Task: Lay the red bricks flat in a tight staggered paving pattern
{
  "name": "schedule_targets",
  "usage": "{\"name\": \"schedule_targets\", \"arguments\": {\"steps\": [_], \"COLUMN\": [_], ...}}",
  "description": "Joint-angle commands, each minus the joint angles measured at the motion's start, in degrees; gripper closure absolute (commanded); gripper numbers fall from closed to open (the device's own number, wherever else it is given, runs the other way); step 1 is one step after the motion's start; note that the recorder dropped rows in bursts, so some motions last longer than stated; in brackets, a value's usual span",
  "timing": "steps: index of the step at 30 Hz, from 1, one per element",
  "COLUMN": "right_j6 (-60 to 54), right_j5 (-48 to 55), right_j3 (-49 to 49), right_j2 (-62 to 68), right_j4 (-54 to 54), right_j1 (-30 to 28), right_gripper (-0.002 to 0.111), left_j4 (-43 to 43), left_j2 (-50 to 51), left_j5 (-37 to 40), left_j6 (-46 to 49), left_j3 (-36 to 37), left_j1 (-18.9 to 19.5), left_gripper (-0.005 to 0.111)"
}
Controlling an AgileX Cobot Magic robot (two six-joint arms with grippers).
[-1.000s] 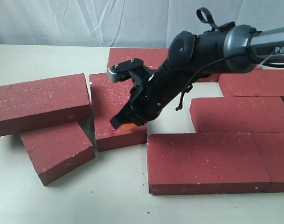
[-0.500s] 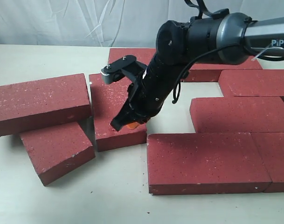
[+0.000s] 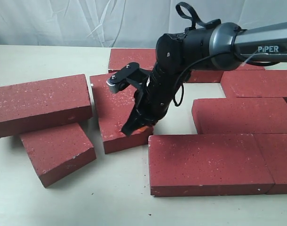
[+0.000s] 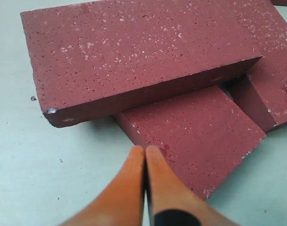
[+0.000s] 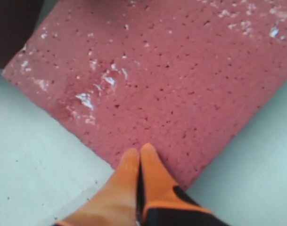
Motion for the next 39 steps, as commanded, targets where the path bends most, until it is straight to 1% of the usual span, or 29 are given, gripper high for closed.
{"name": "schedule_targets", "arguments": {"steps": [1,8,13,16,18,21,25,31,34,39], "right_j6": [2.07,7.67,8.88,7.92,7.45,11.92,16.57,17.67,17.41,17.16], "right_j5": [-2.08,-7.3,-11.29,-9.52,-8.64,-8.48,-1.35,-0.14,2.75,4.72], "right_j3": [-0.13,-0.38,-0.38,-0.38,-0.38,-1.49,-11.99,-28.95,-34.83,-39.3], "right_j2": [0.07,-1.09,-4.57,-7.28,-7.58,-5.94,2.4,12.96,17.32,21.57], "right_j4": [-4.64,-9.76,-10.11,-7.07,-6.99,-7.68,-9.9,-9.88,-10.33,-9.79], "right_j1": [-2.94,-6.68,-8.46,-8.46,-8.46,-9.17,-9.3,-9.51,-9.64,-9.74], "right_gripper": [0.109,0.109,0.109,0.109,0.109,0.109,0.109,0.109,0.109,0.109], "left_j4": [-0.39,-0.39,-0.48,-0.79,-1.77,-2.07,-2.19,-2.17,-2.17,-2.17], "left_j2": [-0.3,-0.3,-0.3,-0.3,-0.3,-0.3,-0.3,-0.3,-0.3,-0.3], "left_j5": [-0.73,-0.83,-1.16,-1.16,-1.16,-1.16,-1.16,-1.44,-1.44,-1.92], "left_j6": [0.66,0.86,0.86,0.86,0.86,0.99,0.99,1.13,1.13,1.28], "left_j3": [0.2,0.2,0.2,0.2,0.2,0.2,0.2,0.2,0.2,0.2], "left_j1": [-0.02,-0.02,-0.02,-0.02,-0.02,-0.02,-0.02,-0.02,-0.02,-0.02], "left_gripper": [0.107,0.107,0.107,0.107,0.107,0.107,0.107,0.107,0.107,0.107]}}
